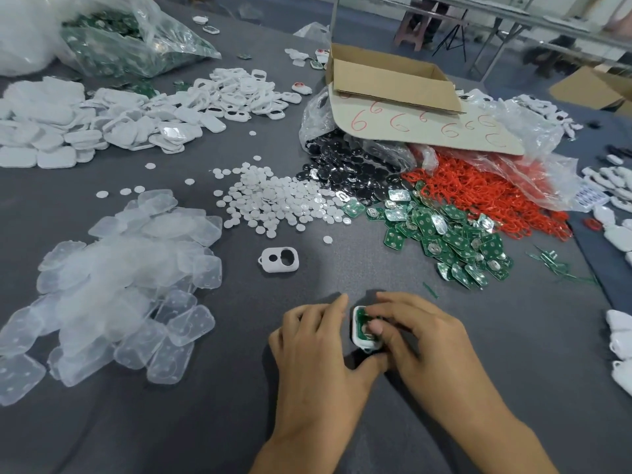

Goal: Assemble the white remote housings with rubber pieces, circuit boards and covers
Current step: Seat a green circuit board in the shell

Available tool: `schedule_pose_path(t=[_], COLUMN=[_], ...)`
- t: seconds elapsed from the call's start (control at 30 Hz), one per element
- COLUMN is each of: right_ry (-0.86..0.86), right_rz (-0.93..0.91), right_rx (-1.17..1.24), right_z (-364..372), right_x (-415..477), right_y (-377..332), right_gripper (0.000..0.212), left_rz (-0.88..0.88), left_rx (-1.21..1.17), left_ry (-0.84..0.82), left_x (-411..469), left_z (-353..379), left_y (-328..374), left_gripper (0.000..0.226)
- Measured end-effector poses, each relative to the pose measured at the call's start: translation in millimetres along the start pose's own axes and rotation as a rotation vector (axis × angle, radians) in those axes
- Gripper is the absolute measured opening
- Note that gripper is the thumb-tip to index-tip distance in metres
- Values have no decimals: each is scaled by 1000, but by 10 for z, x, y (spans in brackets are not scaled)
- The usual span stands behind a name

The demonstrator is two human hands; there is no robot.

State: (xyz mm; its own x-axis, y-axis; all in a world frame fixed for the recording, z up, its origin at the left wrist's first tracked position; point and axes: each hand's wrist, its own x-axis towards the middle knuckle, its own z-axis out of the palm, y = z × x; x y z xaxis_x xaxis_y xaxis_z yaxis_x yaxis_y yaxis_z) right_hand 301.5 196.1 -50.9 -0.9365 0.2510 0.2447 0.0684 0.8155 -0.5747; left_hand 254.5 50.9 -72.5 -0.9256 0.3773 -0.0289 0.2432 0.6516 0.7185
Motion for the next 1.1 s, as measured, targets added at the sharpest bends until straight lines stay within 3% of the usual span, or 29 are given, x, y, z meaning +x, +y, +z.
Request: schedule_pose_path(t=[0.1,0.17,0.23,0.4,0.53,0.63,0.67,0.77,0.9,1.03,1.1], right_ry=[62,86,70,-67,-121,-177,-193,-217,-142,-63,-88], right_rz=[-37,-74,-111,-131,-144,-104,-110,-98,-107,-112,-79], right_rx=[-12,23,88,277,109,-70,-106,-100,-50,69,148], right_z=[-24,13,120,725,1407,1811,1922,2175,2327,2313,2260], right_x=[112,273,485,1247,2076,2692,2860,3236,3390,3420,3417], right_y=[-119,-295,-523,-1137,-1536,-1726,-1733,-1661,-1558,-1471,-1418], right_gripper=[16,15,19,24,7,9,4,24,18,9,15], left_rz=[23,105,126,-28,-259,-366,-364,-291,-184,-108,-75], left_rx=[-257,-302,-300,-180,21,112,131,235,314,183,110], left_ry=[122,289,383,463,422,358,363,371,333,377,362], left_x=[45,132,331,1177,1999,2542,2674,2951,3098,3024,2953], left_z=[-211,-450,-736,-1507,-1915,-2065,-2087,-2089,-2075,-2129,-2148], left_y=[25,37,21,-273,-714,-988,-1059,-1244,-1442,-1517,-1485], left_gripper=[54,30,23,18,22,26,26,28,22,31,28])
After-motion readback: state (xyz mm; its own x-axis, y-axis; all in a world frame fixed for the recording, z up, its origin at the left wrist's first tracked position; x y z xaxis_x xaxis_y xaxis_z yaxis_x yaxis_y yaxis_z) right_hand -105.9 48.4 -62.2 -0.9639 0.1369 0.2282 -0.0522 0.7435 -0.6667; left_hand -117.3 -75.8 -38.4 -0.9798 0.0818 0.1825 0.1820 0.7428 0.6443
